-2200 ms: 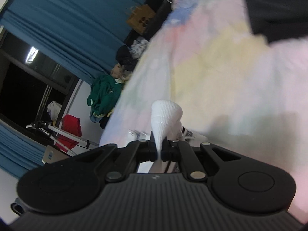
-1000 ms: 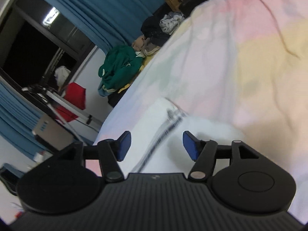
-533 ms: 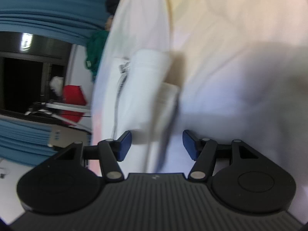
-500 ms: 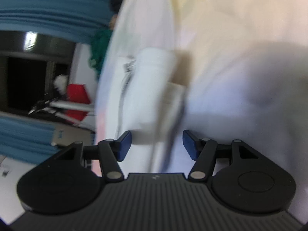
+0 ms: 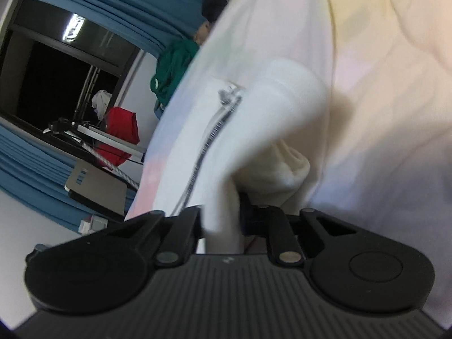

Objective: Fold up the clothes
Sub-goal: 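Grasp the white cuff with the right gripper while the left gripper holds the waistband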

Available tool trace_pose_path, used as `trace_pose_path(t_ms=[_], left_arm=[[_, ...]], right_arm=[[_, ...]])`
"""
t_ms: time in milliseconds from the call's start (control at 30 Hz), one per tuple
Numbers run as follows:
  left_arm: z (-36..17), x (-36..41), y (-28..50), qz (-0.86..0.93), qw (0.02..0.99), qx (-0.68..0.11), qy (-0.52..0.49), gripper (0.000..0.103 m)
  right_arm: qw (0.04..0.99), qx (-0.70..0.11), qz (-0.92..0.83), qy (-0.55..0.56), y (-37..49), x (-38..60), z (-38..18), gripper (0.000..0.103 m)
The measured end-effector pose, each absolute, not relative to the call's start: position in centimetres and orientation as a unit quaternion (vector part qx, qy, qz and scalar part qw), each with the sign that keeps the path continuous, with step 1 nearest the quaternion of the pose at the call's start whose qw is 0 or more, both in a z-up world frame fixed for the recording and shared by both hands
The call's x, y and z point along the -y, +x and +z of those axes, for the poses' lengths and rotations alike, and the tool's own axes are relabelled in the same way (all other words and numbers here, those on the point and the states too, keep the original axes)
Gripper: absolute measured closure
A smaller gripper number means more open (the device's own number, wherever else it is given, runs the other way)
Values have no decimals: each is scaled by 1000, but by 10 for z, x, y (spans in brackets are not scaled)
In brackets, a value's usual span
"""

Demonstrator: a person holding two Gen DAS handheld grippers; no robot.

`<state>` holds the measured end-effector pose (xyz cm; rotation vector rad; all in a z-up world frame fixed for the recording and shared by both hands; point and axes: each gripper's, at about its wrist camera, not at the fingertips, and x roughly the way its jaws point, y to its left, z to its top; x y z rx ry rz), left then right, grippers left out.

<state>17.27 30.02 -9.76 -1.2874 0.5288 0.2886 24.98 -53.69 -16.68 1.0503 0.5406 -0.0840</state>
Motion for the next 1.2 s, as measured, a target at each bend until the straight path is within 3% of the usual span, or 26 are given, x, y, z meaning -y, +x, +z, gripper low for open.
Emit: trace_pose_path(t_ms=[300, 500, 533, 700, 833, 1100, 1200], left_arm=[[-55, -290, 140, 71, 795, -201, -568, 90], [-33, -262, 100, 37, 802, -237, -547, 95], [-29, -257, 94, 32, 803, -244, -543, 99], [-11, -232, 60, 7, 808, -276, -520, 99], [-10, -206, 52, 28, 838, -313, -447, 98], [-7, -179, 56, 69, 863, -341, -367, 82], [-6, -162, 56, 73, 873, -359, -321, 70]], right_arm=[[827, -195, -50, 524, 212, 553, -134, 93], [809, -167, -83, 557, 168, 589, -134, 93], [807, -161, -87, 561, 160, 598, -132, 93], [802, -116, -124, 572, 107, 635, -138, 93], [799, -132, -166, 563, 87, 653, -167, 93], [790, -151, -171, 569, 92, 654, -183, 92], [779, -154, -171, 584, 91, 655, -189, 90]])
